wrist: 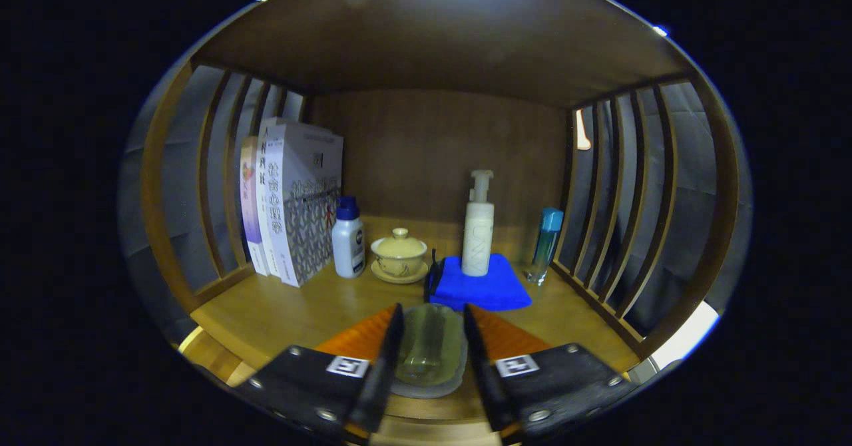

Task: Pull open the drawer, take out the items inside it, and place them on the countertop above the cabinet.

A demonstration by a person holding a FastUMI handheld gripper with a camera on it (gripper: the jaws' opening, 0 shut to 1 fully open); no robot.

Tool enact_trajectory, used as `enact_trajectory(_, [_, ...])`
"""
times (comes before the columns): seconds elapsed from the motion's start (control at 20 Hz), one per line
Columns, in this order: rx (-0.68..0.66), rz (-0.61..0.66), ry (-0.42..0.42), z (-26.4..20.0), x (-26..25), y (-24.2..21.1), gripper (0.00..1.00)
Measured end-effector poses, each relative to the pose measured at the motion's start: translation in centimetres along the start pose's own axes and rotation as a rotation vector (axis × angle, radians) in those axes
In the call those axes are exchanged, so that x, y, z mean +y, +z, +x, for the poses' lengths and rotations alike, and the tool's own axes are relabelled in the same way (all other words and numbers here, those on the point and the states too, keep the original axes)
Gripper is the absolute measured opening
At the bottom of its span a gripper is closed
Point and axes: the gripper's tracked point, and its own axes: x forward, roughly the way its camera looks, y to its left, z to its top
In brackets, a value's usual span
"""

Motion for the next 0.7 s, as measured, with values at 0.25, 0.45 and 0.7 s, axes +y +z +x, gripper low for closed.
enact_trajectory(0.25, [-0.183, 0.096, 0.084, -7.4, 1.1, 5.9, 0.96])
enact_trajectory(0.45, [-0.288, 0.009, 0.074, -14.7, 1.4, 9.3, 0.95])
enact_trajectory(0.7, [-0.315, -0.055, 0.073, -21.7, 3.2, 7.3, 0.95])
